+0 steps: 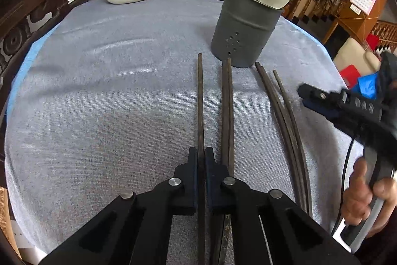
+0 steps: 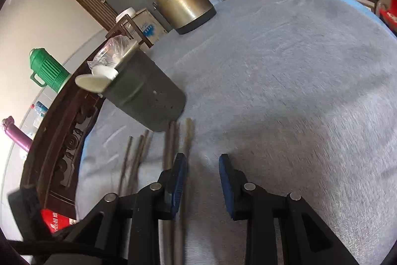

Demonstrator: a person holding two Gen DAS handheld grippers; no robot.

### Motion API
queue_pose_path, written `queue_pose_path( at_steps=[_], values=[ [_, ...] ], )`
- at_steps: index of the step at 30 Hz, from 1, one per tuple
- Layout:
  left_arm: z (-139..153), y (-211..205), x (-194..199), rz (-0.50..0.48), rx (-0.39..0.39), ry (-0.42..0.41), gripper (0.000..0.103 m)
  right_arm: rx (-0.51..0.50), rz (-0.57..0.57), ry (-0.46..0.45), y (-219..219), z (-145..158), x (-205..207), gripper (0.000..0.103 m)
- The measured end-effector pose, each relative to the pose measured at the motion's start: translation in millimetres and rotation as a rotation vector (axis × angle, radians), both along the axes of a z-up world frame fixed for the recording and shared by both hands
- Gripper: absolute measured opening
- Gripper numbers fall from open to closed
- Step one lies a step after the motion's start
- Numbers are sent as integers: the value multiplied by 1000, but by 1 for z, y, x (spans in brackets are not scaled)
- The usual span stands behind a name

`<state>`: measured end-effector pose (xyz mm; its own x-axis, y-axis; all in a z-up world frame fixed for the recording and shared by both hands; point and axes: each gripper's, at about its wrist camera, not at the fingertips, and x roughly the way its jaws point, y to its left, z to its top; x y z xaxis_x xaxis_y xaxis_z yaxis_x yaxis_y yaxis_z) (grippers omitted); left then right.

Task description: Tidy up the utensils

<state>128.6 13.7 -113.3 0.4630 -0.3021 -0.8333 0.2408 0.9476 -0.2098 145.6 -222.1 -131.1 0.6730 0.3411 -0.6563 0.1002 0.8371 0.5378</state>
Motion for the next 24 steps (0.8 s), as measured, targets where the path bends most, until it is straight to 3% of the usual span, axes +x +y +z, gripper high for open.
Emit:
queue_pose_path(
  at_steps=[4, 10, 17, 24],
  values=[
    [7, 10, 2, -28, -91, 22, 6, -8, 55, 67, 6, 6, 24, 27],
    [21, 24, 12, -29, -75, -22, 6, -35, 100, 137, 20, 8, 44, 21],
    [38, 8, 62, -84, -55, -23, 6, -134, 86, 223, 34, 2, 63, 12],
    [27, -20, 101, -231, -53, 111, 6, -171, 102, 278, 34, 4, 76, 6]
  ],
)
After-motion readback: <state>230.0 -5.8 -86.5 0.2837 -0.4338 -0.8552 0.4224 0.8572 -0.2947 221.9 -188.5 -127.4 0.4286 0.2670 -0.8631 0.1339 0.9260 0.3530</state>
